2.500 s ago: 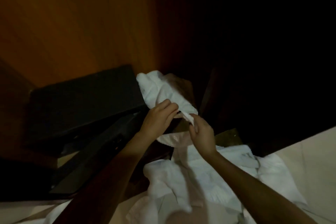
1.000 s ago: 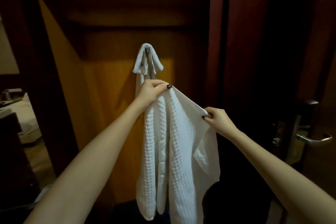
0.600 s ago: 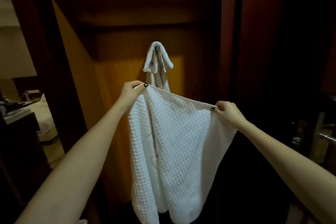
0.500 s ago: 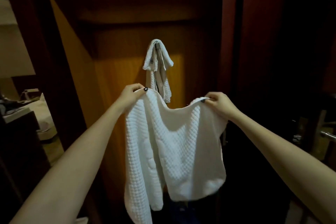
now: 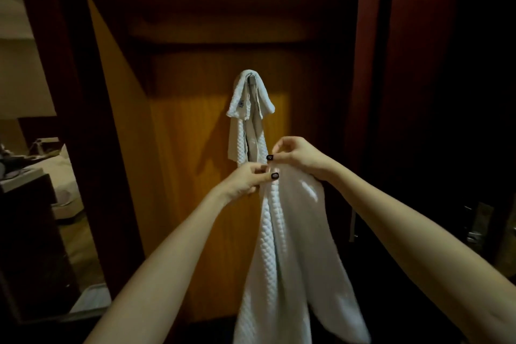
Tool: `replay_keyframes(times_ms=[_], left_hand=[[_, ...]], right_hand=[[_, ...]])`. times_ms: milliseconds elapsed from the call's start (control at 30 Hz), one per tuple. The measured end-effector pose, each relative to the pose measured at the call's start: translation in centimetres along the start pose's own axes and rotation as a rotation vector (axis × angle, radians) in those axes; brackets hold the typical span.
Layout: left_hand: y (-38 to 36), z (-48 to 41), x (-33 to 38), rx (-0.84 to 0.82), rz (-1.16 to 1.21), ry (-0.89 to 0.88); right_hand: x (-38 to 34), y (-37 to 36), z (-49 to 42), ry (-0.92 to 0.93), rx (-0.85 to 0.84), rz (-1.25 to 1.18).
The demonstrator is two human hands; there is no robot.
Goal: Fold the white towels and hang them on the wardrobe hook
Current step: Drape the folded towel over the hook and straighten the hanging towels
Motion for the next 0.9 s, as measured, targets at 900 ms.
replay_keyframes(times_ms=[900], left_hand=[[-1.7, -3.9, 8.8, 0.157, -0.147, -0.221]], right_hand=[[0.5, 6.2, 5.9, 0.023, 0.458, 0.106]])
Point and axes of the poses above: each hand's wrist, its own z-axis away from the middle knuckle, its own y-axis out of the back of the hand, x = y × z, the point moved 9 cm from there along -z, towards the middle knuckle, and after that the axes turned 4 degrees about z, right-handed, at the moved point
